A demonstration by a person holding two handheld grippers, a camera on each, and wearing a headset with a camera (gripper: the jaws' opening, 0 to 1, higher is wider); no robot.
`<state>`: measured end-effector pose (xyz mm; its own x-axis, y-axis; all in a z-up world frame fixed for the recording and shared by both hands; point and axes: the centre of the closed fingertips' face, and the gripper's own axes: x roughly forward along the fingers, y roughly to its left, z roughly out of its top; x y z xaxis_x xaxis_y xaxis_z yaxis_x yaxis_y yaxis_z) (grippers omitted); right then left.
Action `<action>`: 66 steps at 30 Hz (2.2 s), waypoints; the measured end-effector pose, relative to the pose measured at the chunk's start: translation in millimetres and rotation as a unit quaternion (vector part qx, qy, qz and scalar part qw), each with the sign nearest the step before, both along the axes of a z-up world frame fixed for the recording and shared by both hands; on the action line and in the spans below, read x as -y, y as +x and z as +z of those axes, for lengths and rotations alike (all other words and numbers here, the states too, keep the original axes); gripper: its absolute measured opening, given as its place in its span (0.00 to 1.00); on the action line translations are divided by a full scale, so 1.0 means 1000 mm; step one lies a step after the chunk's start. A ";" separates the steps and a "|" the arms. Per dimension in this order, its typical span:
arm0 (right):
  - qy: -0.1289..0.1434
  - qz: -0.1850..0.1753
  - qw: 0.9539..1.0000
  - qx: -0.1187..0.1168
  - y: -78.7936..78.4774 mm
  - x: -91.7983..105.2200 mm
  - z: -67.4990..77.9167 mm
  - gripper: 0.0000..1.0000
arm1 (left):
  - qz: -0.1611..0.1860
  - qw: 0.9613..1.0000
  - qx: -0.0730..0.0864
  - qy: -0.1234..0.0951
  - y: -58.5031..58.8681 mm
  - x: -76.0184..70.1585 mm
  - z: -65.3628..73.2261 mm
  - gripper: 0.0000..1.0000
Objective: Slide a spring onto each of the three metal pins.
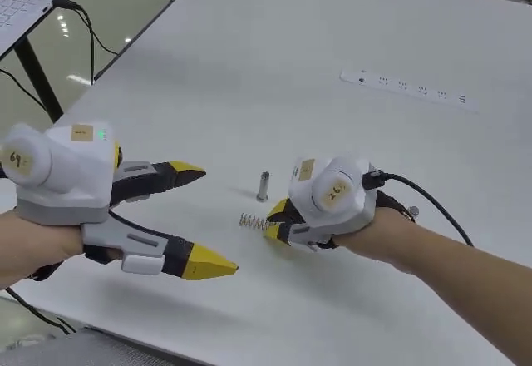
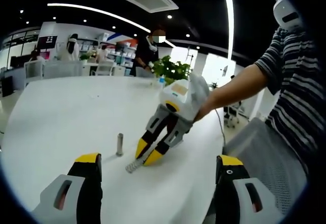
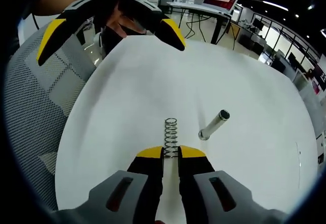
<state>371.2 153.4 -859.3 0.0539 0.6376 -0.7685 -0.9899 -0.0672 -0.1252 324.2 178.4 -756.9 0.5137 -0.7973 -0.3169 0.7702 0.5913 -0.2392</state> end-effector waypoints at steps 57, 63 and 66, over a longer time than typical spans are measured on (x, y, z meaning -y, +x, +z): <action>0.047 0.014 0.998 0.029 -0.041 0.084 0.077 0.08 | -0.133 0.991 -0.002 0.001 0.012 0.098 -0.006 0.51; 0.050 0.016 0.998 0.031 -0.043 0.086 0.081 0.08 | -0.150 0.989 0.007 -0.003 0.008 0.107 -0.003 0.33; 0.050 0.017 0.998 0.032 -0.043 0.087 0.083 0.08 | -0.159 0.987 0.004 -0.009 0.005 0.111 -0.002 0.23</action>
